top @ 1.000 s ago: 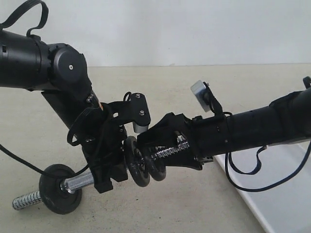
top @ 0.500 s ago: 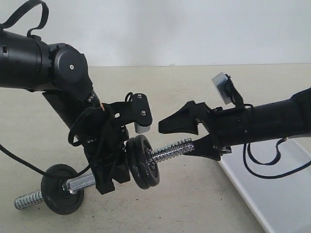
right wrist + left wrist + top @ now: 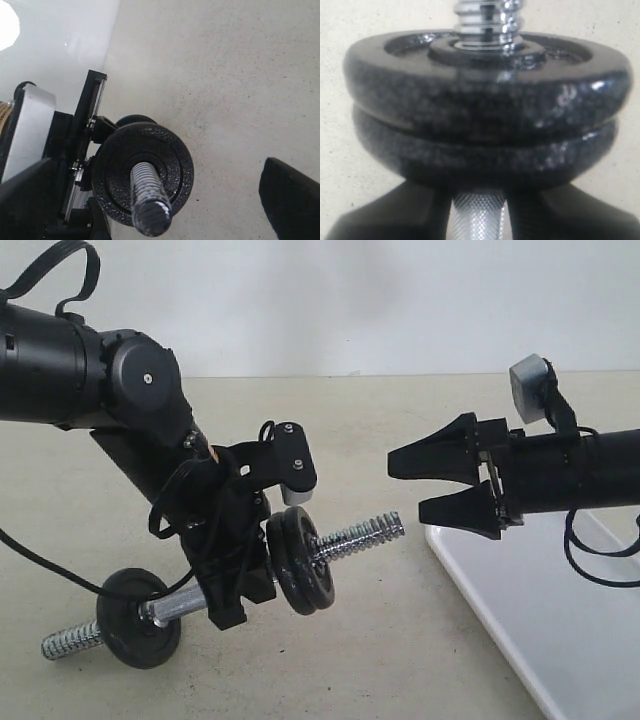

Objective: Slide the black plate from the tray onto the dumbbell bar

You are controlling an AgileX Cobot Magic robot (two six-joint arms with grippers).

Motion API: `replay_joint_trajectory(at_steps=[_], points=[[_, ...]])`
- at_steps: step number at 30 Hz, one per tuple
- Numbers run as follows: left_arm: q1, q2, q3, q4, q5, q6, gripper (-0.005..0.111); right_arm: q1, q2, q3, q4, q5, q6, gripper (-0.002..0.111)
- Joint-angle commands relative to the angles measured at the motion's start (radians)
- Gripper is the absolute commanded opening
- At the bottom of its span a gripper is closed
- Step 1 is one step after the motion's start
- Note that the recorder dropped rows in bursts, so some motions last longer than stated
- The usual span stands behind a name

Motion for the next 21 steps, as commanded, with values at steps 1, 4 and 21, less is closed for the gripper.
replay_joint_trajectory(at_steps=[1,4,21], points=[[-0.009,-0.038,-0.029,-0.067,-0.117,-0.003,0.004,-0.007,-0.042,-0.004,-0.009,0.018,-0.021,0.103],[-0.009,-0.007,-0.029,-0.067,-0.126,-0.005,0.004,-0.007,-0.067,-0.004,-0.011,0.018,-0.029,0.086],[-0.007,0.103,-0.029,-0.033,-0.243,-0.044,0.004,-0.007,-0.096,-0.001,-0.024,0.018,0.006,0.000]])
